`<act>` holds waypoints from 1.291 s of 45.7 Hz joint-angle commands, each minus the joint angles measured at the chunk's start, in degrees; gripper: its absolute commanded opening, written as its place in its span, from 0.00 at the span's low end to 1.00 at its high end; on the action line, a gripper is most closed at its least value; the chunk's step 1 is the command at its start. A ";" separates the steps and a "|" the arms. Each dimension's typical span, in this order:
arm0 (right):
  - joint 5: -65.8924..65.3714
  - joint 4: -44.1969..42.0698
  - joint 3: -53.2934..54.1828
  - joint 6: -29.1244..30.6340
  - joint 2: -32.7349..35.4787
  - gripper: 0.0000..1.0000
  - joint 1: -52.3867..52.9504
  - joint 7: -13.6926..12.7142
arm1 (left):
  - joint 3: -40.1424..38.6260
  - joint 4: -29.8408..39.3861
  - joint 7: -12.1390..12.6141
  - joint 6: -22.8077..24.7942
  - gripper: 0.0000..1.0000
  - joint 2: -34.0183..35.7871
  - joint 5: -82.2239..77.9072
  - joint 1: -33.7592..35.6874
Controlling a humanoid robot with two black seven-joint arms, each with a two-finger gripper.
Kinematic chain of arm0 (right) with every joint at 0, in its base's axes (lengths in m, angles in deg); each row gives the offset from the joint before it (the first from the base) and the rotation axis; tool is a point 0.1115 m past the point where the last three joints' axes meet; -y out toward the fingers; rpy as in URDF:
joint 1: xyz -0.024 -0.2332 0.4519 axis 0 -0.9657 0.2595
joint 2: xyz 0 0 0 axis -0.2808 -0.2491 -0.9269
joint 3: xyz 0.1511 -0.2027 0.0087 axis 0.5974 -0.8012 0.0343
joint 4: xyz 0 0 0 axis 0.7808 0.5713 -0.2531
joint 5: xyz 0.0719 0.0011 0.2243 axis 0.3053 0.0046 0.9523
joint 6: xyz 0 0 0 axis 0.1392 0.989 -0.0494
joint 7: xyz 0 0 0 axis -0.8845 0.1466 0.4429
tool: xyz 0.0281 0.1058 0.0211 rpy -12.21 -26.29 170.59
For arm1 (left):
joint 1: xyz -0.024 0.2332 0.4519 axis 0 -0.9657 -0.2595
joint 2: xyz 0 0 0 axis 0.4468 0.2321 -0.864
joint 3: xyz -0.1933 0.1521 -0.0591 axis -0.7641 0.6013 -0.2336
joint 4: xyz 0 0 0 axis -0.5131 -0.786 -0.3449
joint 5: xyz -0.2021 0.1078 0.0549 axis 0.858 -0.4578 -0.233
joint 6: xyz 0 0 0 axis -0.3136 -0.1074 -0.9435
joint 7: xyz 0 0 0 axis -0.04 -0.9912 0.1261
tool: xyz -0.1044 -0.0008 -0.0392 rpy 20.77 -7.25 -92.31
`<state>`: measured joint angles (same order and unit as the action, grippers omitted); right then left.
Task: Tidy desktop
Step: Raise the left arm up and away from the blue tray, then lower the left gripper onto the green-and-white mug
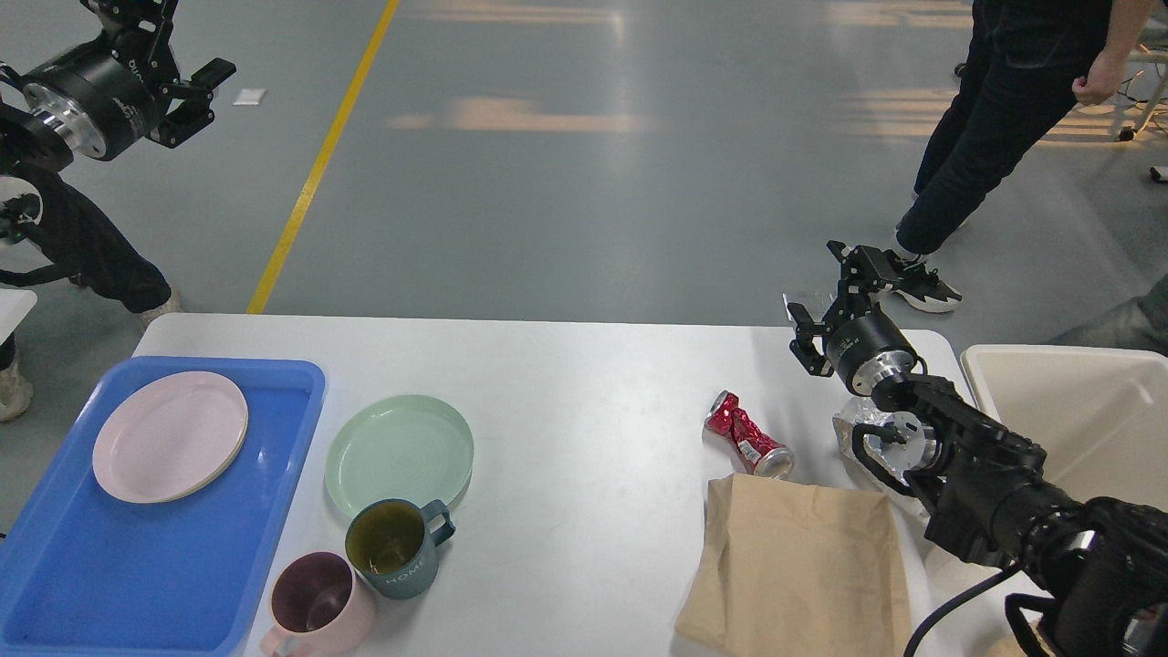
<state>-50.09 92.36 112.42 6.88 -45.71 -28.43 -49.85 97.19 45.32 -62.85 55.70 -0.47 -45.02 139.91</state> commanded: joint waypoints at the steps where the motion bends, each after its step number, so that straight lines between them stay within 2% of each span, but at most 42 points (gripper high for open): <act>1: 0.00 -0.06 0.00 0.00 0.00 1.00 0.00 0.00 | 6.65 -0.01 -0.09 1.01 0.96 1.83 -0.16 3.09; 7: 0.00 -0.06 0.00 0.00 0.00 1.00 0.00 0.00 | 13.95 0.26 -0.09 1.89 0.96 3.41 -0.78 5.73; 16: 0.00 0.02 0.00 0.00 0.00 1.00 0.00 0.00 | 25.37 6.23 -0.52 3.90 0.96 3.50 -3.41 12.57; 24: 0.00 0.02 0.00 0.00 0.00 1.00 0.00 0.00 | 38.12 12.47 -0.09 11.02 0.96 3.42 -7.01 20.05; 32: 0.00 0.02 0.00 0.00 0.00 1.00 0.00 0.00 | 44.28 18.88 0.09 17.79 0.96 3.42 -12.02 27.52; 36: 0.00 0.02 0.00 0.00 0.00 1.00 0.00 0.00 | 46.92 20.56 0.97 20.34 0.96 2.98 -14.13 30.07; 38: 0.00 -0.06 0.00 0.00 0.00 1.00 0.00 0.00 | 48.15 20.82 1.93 22.18 0.96 2.80 -14.75 30.86; 42: 0.00 -0.06 0.00 0.00 0.00 1.00 0.00 0.00 | 50.17 21.26 5.00 22.26 0.96 2.80 -15.63 32.27; 47: 0.00 -0.06 0.00 0.00 0.00 1.00 0.00 0.00 | 54.39 23.28 11.33 22.26 0.96 1.49 -16.51 36.13; 56: 0.00 -0.06 0.00 0.00 0.00 1.00 0.00 0.00 | 61.59 33.73 20.29 22.26 0.96 -0.19 -16.60 44.13; 59: 0.00 0.02 0.00 0.00 0.00 1.00 0.00 0.00 | 62.39 36.55 21.71 22.26 0.96 -0.80 -16.60 45.45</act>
<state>-50.10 92.33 112.42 6.88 -45.70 -28.43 -49.85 157.35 76.90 -44.29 77.96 -0.27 -61.60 182.24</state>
